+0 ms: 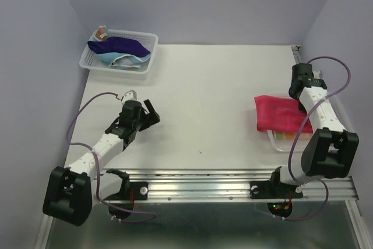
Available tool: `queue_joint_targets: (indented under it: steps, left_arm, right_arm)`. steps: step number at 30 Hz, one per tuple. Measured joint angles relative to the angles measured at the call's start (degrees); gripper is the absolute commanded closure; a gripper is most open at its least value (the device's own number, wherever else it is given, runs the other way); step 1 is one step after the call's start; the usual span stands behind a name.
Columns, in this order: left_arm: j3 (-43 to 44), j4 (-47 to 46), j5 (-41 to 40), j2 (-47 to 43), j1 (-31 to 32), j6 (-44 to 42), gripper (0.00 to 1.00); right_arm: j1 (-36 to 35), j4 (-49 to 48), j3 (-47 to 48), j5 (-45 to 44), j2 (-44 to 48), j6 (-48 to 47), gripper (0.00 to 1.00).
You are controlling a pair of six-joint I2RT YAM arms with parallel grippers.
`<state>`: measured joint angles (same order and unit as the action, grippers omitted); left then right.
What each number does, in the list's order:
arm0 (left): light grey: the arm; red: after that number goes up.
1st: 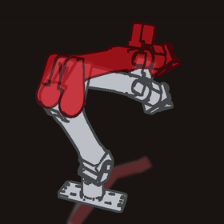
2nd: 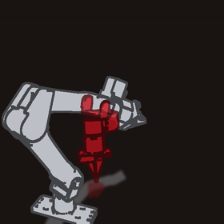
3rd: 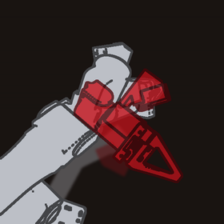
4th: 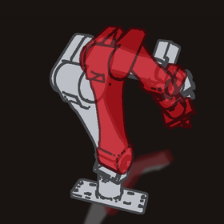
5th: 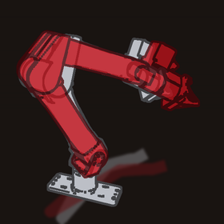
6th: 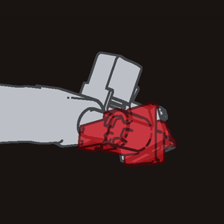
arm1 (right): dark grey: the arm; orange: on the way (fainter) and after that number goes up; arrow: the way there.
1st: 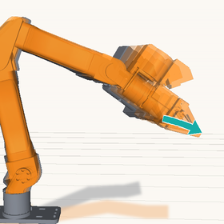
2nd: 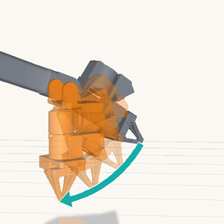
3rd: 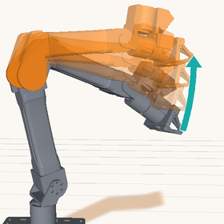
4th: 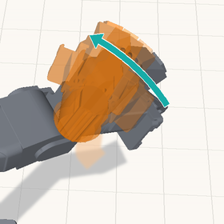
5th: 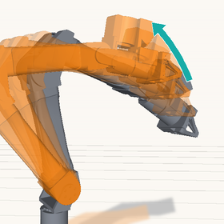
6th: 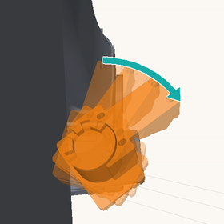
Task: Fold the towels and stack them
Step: Neatly place the folded towel into the bin
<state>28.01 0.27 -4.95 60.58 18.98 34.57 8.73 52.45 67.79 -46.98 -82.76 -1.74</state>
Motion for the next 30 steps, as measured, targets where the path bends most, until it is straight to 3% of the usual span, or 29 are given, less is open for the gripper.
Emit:
queue_joint_targets:
  steps: [26, 30]
  left_arm:
    - [0.0, -1.44, 0.44, 4.87, -0.7, -0.26, 0.01]
    - [0.0, -1.66, 0.42, 5.33, -0.74, -0.28, 0.01]
  right_arm:
    - [2.6, -12.31, -0.39, -1.86, -3.52, -12.7, 0.99]
    - [3.02, -13.51, 0.26, -1.68, -3.54, -13.29, 0.94]
